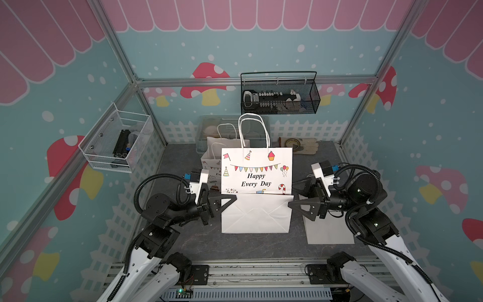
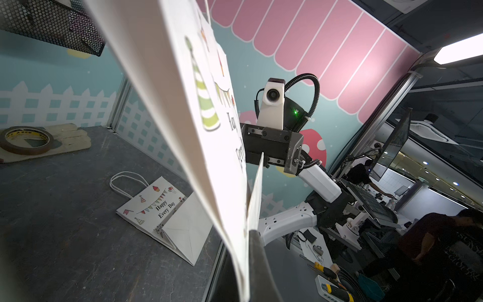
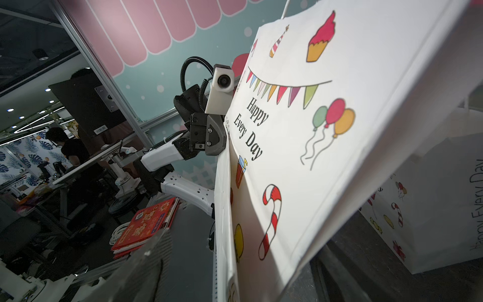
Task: Put away the paper bag
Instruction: Press the paper bag.
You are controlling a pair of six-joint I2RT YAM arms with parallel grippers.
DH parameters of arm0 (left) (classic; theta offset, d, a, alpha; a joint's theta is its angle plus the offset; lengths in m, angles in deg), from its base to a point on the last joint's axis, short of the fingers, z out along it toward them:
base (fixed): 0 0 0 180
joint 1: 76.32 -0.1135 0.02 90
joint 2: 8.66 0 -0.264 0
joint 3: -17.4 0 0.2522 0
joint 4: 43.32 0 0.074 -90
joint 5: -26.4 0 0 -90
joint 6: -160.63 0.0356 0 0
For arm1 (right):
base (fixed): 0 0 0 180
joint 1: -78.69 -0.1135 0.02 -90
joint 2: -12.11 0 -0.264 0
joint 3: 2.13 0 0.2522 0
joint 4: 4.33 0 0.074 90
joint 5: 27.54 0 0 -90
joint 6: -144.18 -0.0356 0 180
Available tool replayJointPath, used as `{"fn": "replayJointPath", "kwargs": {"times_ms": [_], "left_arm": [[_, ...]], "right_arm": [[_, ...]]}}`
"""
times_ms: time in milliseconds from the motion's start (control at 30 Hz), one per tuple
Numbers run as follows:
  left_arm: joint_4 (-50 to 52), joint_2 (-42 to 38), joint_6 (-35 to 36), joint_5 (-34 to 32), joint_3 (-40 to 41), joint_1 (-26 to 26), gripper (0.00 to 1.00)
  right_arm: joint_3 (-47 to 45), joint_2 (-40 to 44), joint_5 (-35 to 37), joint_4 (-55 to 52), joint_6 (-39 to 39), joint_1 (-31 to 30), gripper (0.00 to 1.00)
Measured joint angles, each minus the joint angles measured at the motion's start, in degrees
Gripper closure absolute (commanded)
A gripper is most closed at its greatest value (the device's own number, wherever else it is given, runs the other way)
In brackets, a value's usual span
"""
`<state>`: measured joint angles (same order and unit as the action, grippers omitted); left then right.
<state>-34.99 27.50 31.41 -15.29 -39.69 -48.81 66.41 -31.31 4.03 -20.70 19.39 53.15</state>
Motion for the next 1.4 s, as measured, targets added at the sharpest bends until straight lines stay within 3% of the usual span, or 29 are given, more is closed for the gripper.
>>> {"fn": "replayJointPath", "kwargs": {"times_ms": [100,333,933,1033,1267,1400], "left_arm": [[0.33,0.42,0.42,-0.68,-0.02,0.0,1.0],[3.63,0.59,2.49,-3.28,-0.11,0.0,1.0],[9.9,-1.01,4.79,-10.19,-0.66,0.02,1.0],[9.97,-1.07,4.81,-10.25,-1.01,0.02,0.93],[11.74,-0.9,5.92,-8.13,-3.02,0.0,0.69],[11.72,-0.68,6.03,-5.07,-3.1,0.0,0.63]], "right_arm": [[-0.09,-0.5,0.46,2.16,-1.14,-1.18,0.39],[-0.35,-2.49,1.9,4.35,-2.19,-2.6,0.57],[0.68,-6.6,9.75,-2.14,2.78,-6.73,0.92],[1.64,-7.06,11.1,-3.69,3.63,-6.93,1.0],[2.23,-7.06,12.63,-5.6,4.5,-7.19,1.0],[2.34,-7.06,12.57,-6.03,4.63,-7.19,1.0]]}}
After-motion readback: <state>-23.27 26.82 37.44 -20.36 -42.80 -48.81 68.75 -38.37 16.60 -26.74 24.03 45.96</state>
